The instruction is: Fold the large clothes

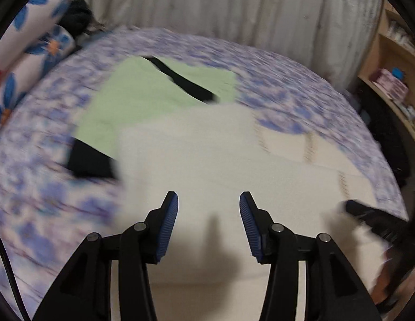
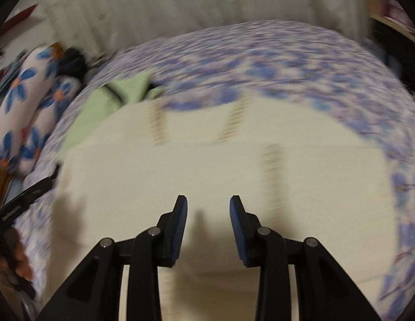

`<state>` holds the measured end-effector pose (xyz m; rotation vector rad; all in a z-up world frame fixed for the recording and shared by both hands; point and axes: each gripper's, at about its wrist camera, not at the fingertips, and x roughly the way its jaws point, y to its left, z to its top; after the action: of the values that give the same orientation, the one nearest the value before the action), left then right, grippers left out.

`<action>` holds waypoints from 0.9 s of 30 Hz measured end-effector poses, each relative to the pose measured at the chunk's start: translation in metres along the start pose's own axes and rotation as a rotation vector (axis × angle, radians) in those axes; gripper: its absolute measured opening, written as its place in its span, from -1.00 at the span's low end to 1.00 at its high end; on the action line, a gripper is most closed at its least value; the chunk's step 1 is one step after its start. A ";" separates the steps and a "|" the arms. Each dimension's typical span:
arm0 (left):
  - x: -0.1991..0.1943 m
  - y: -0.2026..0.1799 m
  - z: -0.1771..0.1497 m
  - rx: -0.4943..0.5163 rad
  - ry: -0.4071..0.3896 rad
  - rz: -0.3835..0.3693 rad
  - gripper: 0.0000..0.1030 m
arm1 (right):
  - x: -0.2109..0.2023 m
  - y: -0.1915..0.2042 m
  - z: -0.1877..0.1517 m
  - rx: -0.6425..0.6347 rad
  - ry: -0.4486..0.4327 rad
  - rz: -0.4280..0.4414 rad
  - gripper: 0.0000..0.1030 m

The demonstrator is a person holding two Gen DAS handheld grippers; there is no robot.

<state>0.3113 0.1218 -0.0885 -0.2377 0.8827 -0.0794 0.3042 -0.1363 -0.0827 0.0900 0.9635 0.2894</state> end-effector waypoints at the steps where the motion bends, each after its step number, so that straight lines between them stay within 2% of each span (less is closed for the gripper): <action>1: 0.006 -0.010 -0.005 0.009 0.014 -0.014 -0.10 | 0.007 0.012 -0.004 -0.019 0.013 0.018 -0.37; 4: 0.031 -0.031 -0.024 0.036 0.072 -0.004 -0.10 | 0.030 0.040 -0.020 -0.095 0.061 0.013 -0.36; 7: 0.053 -0.027 -0.040 0.046 0.115 0.052 -0.10 | 0.031 0.039 -0.029 -0.130 0.044 -0.014 -0.38; 9: 0.051 -0.015 -0.042 0.061 0.084 0.057 -0.10 | 0.022 0.023 -0.030 -0.125 0.026 -0.066 -0.42; 12: 0.047 0.008 -0.042 0.056 0.077 0.117 -0.10 | 0.010 -0.028 -0.030 -0.059 0.003 -0.226 -0.35; 14: 0.043 0.021 -0.041 0.047 0.077 0.113 -0.10 | 0.001 -0.063 -0.032 0.015 0.005 -0.163 -0.48; 15: 0.041 0.026 -0.041 0.048 0.077 0.113 -0.10 | -0.005 -0.076 -0.033 0.049 0.003 -0.143 -0.67; 16: 0.038 0.028 -0.042 0.054 0.078 0.114 -0.10 | -0.013 -0.084 -0.034 0.075 0.002 -0.139 -0.69; 17: 0.037 0.029 -0.042 0.056 0.081 0.120 -0.10 | -0.017 -0.087 -0.034 0.086 0.005 -0.178 -0.58; 18: 0.033 0.029 -0.042 0.054 0.089 0.124 -0.10 | -0.022 -0.090 -0.036 0.100 0.003 -0.204 -0.27; 19: 0.030 0.030 -0.043 0.050 0.094 0.124 -0.08 | -0.025 -0.094 -0.038 0.112 0.000 -0.198 -0.22; 21: 0.024 0.028 -0.043 0.039 0.106 0.128 0.17 | -0.029 -0.098 -0.044 0.144 0.016 -0.177 -0.22; 23: 0.014 0.026 -0.045 0.030 0.108 0.122 0.32 | -0.037 -0.096 -0.050 0.162 0.017 -0.160 -0.22; 27: -0.011 0.024 -0.052 0.038 0.106 0.149 0.43 | -0.057 -0.083 -0.054 0.160 -0.006 -0.154 -0.22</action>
<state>0.2636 0.1378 -0.1170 -0.1329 1.0008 0.0301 0.2460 -0.2350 -0.0852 0.1626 0.9810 0.0700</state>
